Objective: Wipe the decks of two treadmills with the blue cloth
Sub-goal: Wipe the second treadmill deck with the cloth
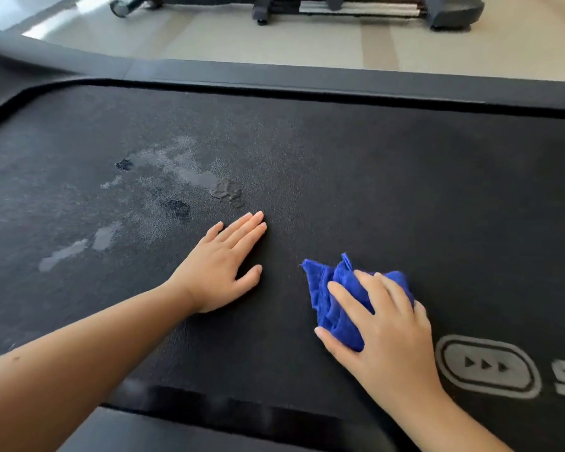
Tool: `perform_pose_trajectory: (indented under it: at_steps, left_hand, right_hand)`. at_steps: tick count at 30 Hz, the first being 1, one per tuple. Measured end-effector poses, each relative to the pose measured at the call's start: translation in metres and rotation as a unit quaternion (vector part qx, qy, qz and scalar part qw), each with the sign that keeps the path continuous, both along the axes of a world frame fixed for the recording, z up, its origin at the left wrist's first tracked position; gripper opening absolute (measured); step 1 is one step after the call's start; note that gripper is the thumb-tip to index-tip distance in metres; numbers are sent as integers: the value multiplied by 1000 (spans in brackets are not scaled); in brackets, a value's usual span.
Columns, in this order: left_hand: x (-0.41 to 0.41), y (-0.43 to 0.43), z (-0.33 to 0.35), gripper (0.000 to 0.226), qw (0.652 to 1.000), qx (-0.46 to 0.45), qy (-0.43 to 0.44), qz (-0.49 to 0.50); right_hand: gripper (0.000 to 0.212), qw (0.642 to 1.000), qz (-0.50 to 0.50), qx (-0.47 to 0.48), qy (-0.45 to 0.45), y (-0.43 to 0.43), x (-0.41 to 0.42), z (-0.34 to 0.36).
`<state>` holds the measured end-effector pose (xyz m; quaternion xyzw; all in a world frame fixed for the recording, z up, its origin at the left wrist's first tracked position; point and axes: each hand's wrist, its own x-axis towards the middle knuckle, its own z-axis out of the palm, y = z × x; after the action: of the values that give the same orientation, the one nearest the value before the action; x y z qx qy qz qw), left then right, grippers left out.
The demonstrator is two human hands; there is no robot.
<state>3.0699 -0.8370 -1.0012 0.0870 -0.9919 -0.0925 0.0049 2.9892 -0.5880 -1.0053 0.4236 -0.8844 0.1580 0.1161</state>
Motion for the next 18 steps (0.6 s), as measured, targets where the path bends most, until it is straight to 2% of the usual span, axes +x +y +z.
perform_pose_trajectory:
  at_steps: [8, 11, 18]
  left_hand:
    - [9, 6, 1, 84, 1000, -9, -24, 12]
    - [34, 3, -2, 74, 1000, 11, -15, 18]
    - [86, -17, -2, 81, 998, 24, -2, 51]
  right_hand:
    - [56, 1000, -17, -1, 17, 4, 20, 0]
    - [56, 1000, -2, -4, 22, -21, 32, 0]
    - [57, 1000, 28, 2, -2, -92, 76, 2]
